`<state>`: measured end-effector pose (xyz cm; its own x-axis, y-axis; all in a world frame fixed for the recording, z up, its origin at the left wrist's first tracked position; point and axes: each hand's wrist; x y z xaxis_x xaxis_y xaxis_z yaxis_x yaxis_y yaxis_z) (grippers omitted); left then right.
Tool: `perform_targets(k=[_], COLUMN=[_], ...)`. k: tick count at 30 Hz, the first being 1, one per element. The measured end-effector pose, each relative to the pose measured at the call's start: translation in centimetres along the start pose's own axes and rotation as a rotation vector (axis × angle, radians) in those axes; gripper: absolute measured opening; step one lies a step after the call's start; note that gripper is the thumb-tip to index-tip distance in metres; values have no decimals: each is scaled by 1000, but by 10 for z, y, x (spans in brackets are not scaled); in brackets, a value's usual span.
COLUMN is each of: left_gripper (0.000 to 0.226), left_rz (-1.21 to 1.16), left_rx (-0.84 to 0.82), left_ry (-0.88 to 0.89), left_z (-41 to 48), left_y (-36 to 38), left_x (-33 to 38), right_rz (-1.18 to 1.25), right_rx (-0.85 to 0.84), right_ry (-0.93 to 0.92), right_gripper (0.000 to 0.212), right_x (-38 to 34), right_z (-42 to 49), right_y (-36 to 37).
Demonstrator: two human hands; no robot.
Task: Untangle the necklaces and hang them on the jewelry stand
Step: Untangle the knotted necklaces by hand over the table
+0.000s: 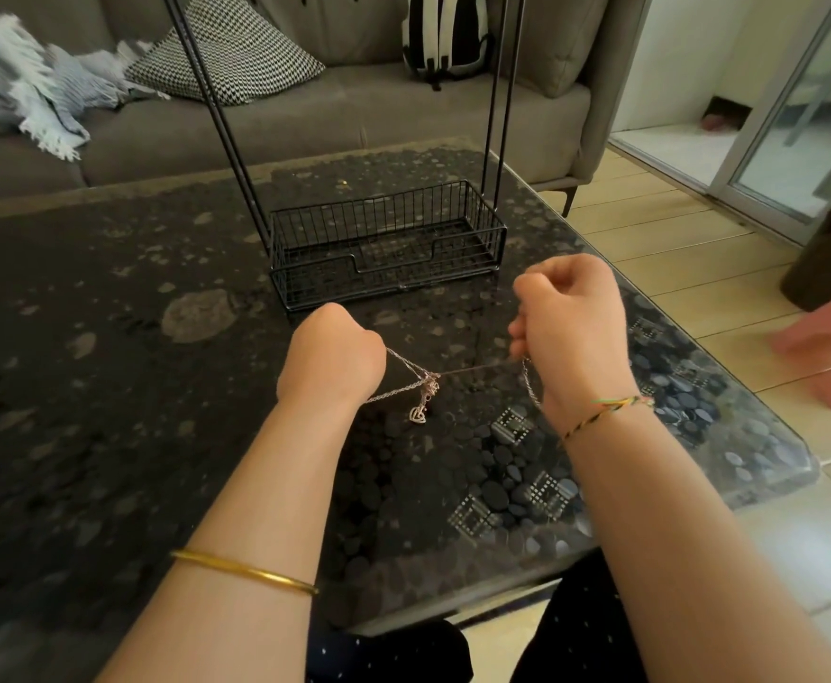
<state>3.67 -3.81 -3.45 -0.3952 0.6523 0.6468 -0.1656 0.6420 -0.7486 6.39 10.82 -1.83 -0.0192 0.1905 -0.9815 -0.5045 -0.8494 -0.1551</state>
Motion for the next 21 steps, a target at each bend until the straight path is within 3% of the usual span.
perform_targets(k=[8,16,18,21], left_gripper=[23,43,39,33], left_rz=[93,505,542,411], left_rx=[-1,-124,-144,-290], left_ry=[66,117,228,407], left_z=[-4,-20,-23,-27], left_y=[-3,-10,-9,-3], left_x=[0,3,3,2], right_rz=[-433,-568,-581,-552], right_rx=[-309,-332,-345,-348], right_ry=[37,-13,7,44], right_gripper=[12,19,20,20], right_x=[15,10,11,15], right_z=[2,-2,-1,1], right_y=[7,3,4,9])
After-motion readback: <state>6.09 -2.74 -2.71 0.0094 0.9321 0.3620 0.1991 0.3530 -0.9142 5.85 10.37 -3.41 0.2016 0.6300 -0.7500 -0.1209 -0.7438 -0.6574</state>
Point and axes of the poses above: each hand's wrist, its own z-axis towards the middle knuckle, its own y-axis out of the palm, x = y × z, and after that the axes turned 3 degrees about x, right-handed
